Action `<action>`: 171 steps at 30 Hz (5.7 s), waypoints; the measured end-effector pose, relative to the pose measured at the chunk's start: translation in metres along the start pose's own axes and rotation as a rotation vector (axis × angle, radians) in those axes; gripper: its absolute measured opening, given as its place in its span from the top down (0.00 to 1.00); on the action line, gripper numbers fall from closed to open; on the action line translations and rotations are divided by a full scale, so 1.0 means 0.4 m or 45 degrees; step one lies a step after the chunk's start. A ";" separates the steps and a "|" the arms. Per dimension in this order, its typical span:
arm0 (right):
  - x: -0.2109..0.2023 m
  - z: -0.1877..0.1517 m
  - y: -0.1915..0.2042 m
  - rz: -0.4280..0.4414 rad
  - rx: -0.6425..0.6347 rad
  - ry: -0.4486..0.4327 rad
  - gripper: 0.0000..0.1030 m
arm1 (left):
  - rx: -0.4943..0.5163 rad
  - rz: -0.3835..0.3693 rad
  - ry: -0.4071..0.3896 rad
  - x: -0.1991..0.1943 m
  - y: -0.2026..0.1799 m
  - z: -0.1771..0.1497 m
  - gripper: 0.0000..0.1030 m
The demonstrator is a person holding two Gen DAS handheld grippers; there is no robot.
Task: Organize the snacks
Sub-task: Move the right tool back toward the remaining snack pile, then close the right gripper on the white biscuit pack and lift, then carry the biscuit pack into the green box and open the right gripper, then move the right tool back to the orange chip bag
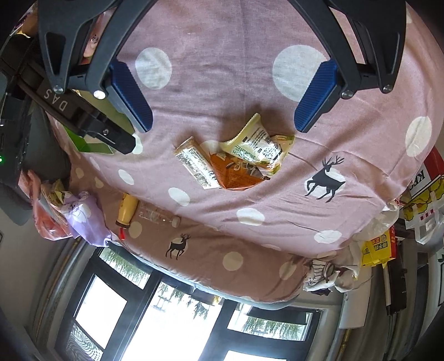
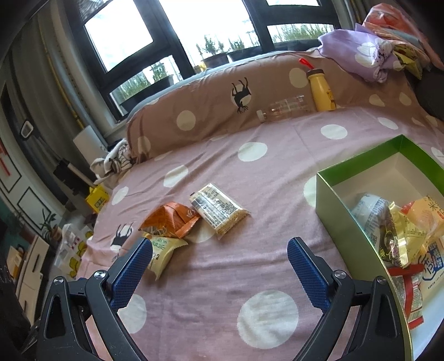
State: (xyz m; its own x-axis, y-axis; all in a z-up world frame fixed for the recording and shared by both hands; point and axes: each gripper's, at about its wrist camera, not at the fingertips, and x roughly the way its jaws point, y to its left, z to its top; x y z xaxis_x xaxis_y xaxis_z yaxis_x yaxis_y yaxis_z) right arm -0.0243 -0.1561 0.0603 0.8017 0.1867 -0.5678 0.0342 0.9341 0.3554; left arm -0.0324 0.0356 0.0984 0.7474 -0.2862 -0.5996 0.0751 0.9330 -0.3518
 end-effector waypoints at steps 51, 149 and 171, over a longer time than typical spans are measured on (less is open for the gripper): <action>0.460 0.100 0.073 -0.180 -0.290 0.551 0.20 | -0.140 0.170 0.211 0.031 0.123 0.031 0.21; -0.246 0.041 -0.546 -0.182 0.726 -0.068 0.34 | 0.563 -0.683 0.414 0.173 -0.655 -0.138 0.23; -0.169 0.070 -0.304 -0.092 0.327 -0.083 0.12 | 0.098 -0.016 0.096 0.017 -0.099 -0.027 0.01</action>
State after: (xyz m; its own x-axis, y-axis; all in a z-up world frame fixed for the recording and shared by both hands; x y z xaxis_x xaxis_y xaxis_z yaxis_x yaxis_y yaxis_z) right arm -0.0662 -0.2906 0.0763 0.8282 0.0943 -0.5525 0.2365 0.8349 0.4970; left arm -0.0372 -0.0058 0.1005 0.6942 -0.3108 -0.6492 0.1369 0.9425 -0.3048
